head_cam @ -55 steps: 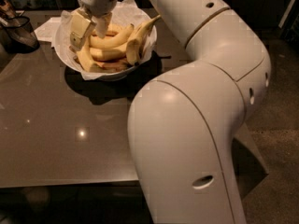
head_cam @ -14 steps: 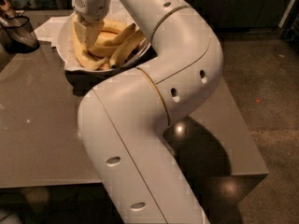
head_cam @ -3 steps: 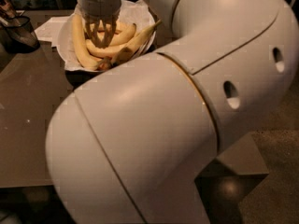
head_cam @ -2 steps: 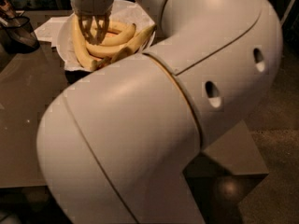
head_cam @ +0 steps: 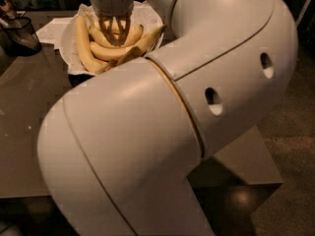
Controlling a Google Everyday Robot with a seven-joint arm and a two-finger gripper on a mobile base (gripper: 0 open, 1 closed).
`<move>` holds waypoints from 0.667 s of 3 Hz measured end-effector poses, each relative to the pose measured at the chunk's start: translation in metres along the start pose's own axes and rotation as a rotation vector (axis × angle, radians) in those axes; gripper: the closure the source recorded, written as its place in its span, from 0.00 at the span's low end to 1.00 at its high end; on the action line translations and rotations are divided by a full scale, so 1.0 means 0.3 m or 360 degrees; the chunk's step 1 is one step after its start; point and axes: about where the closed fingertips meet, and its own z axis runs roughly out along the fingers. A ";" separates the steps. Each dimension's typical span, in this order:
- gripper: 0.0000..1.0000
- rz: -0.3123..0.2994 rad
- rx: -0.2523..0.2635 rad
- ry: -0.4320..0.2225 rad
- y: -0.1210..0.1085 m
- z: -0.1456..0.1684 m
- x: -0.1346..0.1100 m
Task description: Pick banana from white bowl
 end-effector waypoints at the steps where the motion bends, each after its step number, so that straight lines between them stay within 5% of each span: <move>1: 1.00 0.0124 0.0076 0.0008 -0.082 0.004 0.005; 2: 0.82 0.0190 0.0126 0.0002 -0.130 0.008 0.002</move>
Offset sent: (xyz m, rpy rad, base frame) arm -0.0063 -0.0569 -0.0043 -0.1132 0.0401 -0.1810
